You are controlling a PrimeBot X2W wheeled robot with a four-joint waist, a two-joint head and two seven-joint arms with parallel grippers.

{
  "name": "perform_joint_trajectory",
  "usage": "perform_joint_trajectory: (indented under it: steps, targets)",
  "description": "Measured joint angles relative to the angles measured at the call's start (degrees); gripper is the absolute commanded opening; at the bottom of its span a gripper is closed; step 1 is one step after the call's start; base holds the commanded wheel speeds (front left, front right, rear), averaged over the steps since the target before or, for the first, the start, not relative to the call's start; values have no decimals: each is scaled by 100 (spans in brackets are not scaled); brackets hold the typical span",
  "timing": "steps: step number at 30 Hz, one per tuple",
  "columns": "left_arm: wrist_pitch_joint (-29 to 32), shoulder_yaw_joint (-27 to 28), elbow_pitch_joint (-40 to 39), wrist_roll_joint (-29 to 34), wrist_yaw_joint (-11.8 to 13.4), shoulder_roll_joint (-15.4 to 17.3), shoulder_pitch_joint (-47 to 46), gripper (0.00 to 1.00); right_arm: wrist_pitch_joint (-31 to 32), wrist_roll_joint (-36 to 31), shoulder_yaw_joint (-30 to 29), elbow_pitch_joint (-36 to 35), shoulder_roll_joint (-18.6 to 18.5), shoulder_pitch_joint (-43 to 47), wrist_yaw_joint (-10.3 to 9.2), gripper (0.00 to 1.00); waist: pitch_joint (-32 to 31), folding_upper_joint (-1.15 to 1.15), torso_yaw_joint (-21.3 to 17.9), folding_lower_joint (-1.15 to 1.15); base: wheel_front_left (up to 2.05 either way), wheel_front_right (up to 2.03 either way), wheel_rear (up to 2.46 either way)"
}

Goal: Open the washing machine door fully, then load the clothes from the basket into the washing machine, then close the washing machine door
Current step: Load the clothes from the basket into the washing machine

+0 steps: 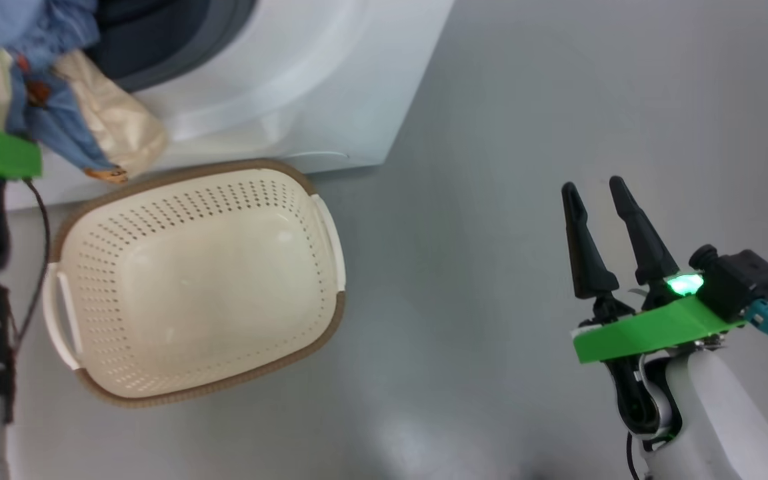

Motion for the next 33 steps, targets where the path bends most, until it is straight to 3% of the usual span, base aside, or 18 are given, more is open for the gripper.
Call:
perform_joint_trajectory:
  steps: [10, 16, 24, 33]
  targets:
    - [0, -367, 1625, -4, 0, 318, -1491, 0, 0, 1, 168, -37, 119, -292, 0, 100, 464, 0, -374, 0, 0, 0, 0]
    - [1, -578, 2178, -4, 0, 516, -2159, 0, 0, 19, 307, -40, 142, -313, 0, 100, 675, 0, -592, 0, 0, 0, 0]
    - [0, -469, 1767, 148, 0, 669, -2654, 0, 0, 166, 336, -101, 159, -438, 0, 100, 897, 0, -770, 0, 0, 0, 0]
    - [-5, 34, 524, 482, 0, 660, -2735, 0, 0, 240, 370, -159, 165, -542, 0, 100, 1099, 0, -872, 0, 0, 0, 0]
